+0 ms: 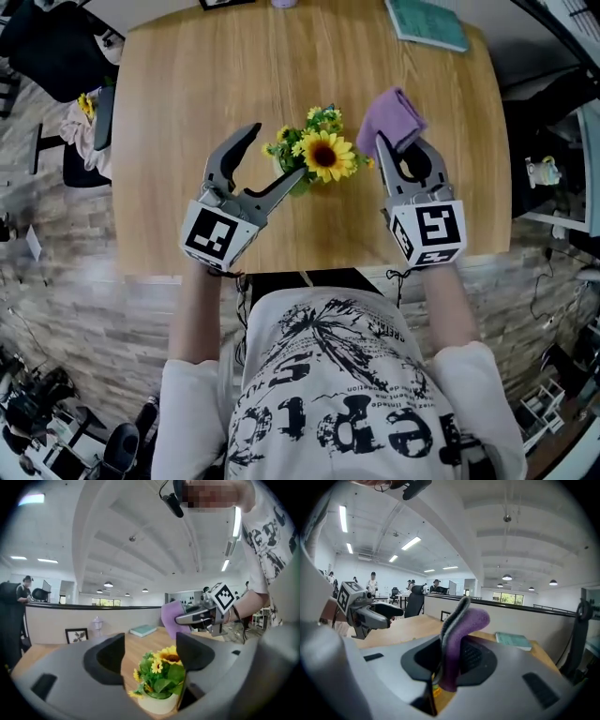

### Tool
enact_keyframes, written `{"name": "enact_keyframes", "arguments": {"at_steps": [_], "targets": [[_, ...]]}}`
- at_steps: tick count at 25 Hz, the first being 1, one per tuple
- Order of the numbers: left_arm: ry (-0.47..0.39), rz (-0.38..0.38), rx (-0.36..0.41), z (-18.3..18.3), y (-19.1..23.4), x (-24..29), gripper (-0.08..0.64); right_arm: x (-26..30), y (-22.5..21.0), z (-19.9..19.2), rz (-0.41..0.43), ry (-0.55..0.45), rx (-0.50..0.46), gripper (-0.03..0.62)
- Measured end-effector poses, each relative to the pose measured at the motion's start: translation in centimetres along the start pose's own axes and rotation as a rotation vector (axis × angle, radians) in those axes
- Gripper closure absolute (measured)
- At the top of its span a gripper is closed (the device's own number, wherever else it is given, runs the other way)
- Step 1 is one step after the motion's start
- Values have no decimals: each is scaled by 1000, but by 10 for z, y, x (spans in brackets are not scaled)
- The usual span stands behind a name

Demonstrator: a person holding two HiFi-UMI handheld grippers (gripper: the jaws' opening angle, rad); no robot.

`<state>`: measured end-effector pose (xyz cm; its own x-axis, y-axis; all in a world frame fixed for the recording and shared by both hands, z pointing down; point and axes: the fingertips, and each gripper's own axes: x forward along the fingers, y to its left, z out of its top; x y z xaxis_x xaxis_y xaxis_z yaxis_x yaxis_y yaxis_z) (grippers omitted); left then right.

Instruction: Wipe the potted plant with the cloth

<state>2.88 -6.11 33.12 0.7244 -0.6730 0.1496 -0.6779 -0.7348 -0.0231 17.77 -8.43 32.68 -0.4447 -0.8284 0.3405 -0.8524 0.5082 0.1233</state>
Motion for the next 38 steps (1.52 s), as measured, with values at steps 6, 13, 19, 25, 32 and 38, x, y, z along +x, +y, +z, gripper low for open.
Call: {"name": "enact_keyframes", "arguments": {"at_steps": [6,13,19,25,32,38], "targets": [[-79,233,-44,48,17,-36,487,-18,7,20,37,-52,-32,518],[-55,338,-38,64,17,-67,555,-34,11,39,36,-109,-34,522],[-48,361,-11,71,15,-76,555,-40,15,47,44,-144,-55,526],[-44,372,17,82,16,-79,555,-41,23,43,65,-137,-31,529],[-44,352,-5,82,12,-64,555,-43,17,36,45,-114,-31,532],[-39,350,-28,77,11,-60,555,-50,13,31,26,-116,-23,532]]}}
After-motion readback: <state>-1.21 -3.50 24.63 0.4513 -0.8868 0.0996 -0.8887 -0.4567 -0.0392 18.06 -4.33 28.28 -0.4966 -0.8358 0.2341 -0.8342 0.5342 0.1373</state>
